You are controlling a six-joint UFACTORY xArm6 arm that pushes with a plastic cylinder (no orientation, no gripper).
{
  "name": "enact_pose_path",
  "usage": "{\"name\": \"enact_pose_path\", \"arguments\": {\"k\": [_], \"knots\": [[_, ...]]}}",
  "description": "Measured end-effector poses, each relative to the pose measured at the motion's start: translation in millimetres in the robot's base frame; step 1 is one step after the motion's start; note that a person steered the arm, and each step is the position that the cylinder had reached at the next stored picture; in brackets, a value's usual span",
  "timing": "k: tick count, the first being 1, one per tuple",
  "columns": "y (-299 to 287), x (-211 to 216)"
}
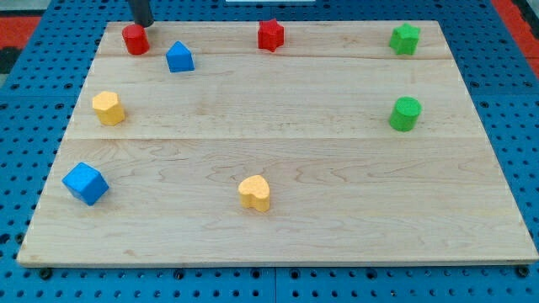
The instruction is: Push the red circle to the right of the blue triangle
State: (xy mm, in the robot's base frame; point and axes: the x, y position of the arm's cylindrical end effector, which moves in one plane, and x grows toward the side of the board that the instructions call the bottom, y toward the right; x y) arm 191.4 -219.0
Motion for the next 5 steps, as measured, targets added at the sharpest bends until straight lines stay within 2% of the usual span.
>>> {"name": "enact_pose_path", "arguments": {"k": [3, 5], "knots": [[-68.5, -0.3], [-75.7, 48.0]]}}
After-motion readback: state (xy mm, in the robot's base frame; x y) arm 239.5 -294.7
